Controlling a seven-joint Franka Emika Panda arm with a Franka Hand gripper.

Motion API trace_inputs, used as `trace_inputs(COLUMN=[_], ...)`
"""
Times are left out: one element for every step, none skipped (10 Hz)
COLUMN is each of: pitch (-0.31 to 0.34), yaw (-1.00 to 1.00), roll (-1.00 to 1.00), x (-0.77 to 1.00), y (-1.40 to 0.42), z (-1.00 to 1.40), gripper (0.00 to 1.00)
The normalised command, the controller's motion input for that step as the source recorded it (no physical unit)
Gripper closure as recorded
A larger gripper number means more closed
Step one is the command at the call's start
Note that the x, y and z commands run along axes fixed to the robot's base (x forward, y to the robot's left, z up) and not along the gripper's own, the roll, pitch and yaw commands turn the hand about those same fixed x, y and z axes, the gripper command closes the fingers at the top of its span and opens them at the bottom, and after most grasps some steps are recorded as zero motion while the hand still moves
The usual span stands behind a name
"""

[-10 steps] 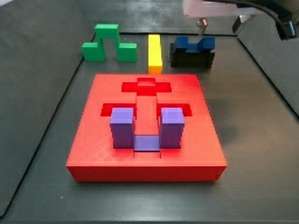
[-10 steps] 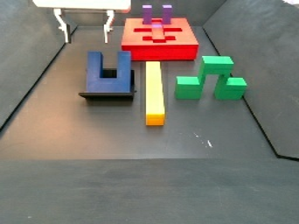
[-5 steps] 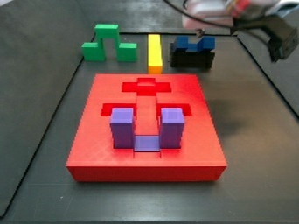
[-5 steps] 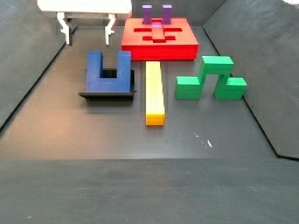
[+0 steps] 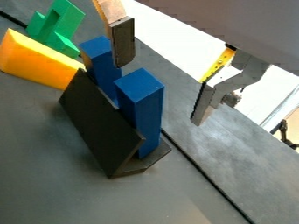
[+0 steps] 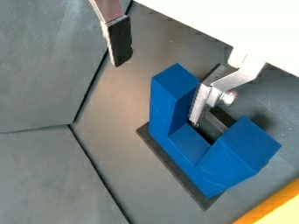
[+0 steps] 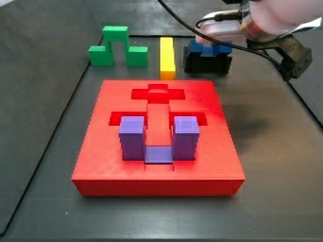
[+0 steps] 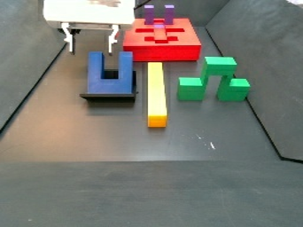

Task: Pick up the blue object. Move up. Place the blue object on the fixture. Regrasp the blue object. Move to above the board. Insert the blue object.
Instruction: Regrasp the blue object.

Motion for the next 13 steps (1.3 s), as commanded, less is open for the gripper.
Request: trace_inputs(pitch=[-0.026, -0.031, -0.014, 0.0, 0.0, 0.0, 0.0, 0.0, 0.0, 0.0, 0.0, 0.0, 0.0], yaw=[0.0, 0.0, 0.0, 0.0, 0.0, 0.0, 0.0, 0.0, 0.0, 0.0, 0.0, 0.0, 0.0], roll=[0.0, 0.0, 0.02, 0.13, 0.07, 0.0, 0.0, 0.0, 0.0, 0.0, 0.0, 0.0, 0.0], x=[-0.02, 0.0, 0.0, 0.0, 0.0, 0.0, 0.0, 0.0, 0.0, 0.0, 0.0, 0.0, 0.0], y=[0.05, 0.07, 0.09, 0.12, 0.03, 0.0, 0.0, 0.0, 0.0, 0.0, 0.0, 0.0, 0.0], z=[-0.26, -0.28, -0.26, -0.25, -0.1, 0.0, 0.0, 0.0, 0.0, 0.0, 0.0, 0.0, 0.0], gripper=[0.0, 0.0, 0.0, 0.0, 0.0, 0.0, 1.0, 1.0, 1.0, 1.0, 1.0, 1.0, 1.0])
